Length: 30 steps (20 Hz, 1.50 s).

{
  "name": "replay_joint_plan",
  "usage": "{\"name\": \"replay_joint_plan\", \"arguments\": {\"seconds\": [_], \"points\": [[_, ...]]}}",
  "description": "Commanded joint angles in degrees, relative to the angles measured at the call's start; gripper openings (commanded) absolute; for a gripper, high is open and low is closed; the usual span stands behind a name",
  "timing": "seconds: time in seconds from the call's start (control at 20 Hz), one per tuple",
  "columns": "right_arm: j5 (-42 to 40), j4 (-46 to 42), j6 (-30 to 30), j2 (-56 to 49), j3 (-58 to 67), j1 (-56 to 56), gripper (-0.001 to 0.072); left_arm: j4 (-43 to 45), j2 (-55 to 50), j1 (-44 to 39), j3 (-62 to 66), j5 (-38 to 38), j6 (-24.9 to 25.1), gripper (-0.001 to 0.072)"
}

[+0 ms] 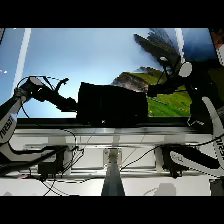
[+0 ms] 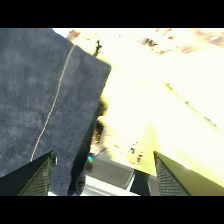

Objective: Fold the clothes and pants, and hang the long-sleeved shirts on hangers.

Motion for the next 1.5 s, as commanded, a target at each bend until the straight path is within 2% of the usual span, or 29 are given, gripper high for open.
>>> {"name": "replay_joint_plan", "arguments": {"seconds": [0.0,0.1,0.2,0.3,0.5,0.7,0.8,0.85,0.9,0.95,1.1,1.25,1.35,1.4,1.45], "points": [[0.7,0.3,1.5,-2.3,0.9,-2.8,0.0685,-0.3,0.0,0.0,0.0,0.1,0.0,0.0487],[1.4,4.2,1.5,-4.2,0.9,-6.2,0.0664,-0.3,0.0,0.0,0.0,0.1,0.0,0.0487],[3.6,15.4,-0.3,-6.1,0.9,-9.6,0.0664,-0.3,0.0,0.0,0.0,0.1,0.0,0.0487],[4.3,21.6,-0.7,-8.1,0.1,-10.3,0.0699,-0.4,0.0,0.0,0.0,0.1,0.0,0.0487],[1.7,21.4,0.1,-11.6,-4.9,-7.3,0.0697,-0.3,0.0,0.0,0.0,0.1,0.0,0.0486],[-3.5,11.7,6.2,-13.0,-6.8,-7.5,0.0689,-0.3,0.0,0.0,0.0,0.1,0.0,0.0487],[-3.6,14.6,6.1,-14.6,-7.3,-7.8,0.0686,-0.3,-0.1,0.0,0.0,0.3,0.0,0.0487],[-3.7,19.0,5.5,-16.1,-7.8,-7.7,0.0649,-0.3,-0.1,0.0,0.0,0.4,0.0,0.0486],[-3.3,24.3,3.8,-17.6,-8.5,-7.3,0.0578,-0.3,-0.1,0.0,0.0,0.3,0.0,0.0486],[-2.8,30.0,1.7,-19.0,-8.9,-6.6,0.055,-0.3,-0.1,0.0,0.0,0.3,0.0,0.0486],[-5.1,40.2,-1.1,-20.6,-9.0,-2.8,0.0551,-0.3,-0.1,0.0,0.0,0.4,0.0,0.0486],[-8.3,42.1,-2.1,-20.6,-8.4,2.1,0.055,-0.4,-0.1,0.0,0.0,1.4,0.0,0.0485],[-8.4,42.2,-4.9,-20.6,-7.3,5.8,0.0535,-0.4,-0.1,0.0,0.0,2.7,0.0,0.0478],[-8.4,42.5,-7.4,-20.6,-6.3,7.9,0.039,-0.3,-0.1,0.0,0.0,3.6,0.0,0.0477],[-8.5,42.9,-9.3,-20.6,-5.2,10.0,0.0281,-0.3,-0.1,-0.1,0.0,4.4,0.0,0.0477]]}}
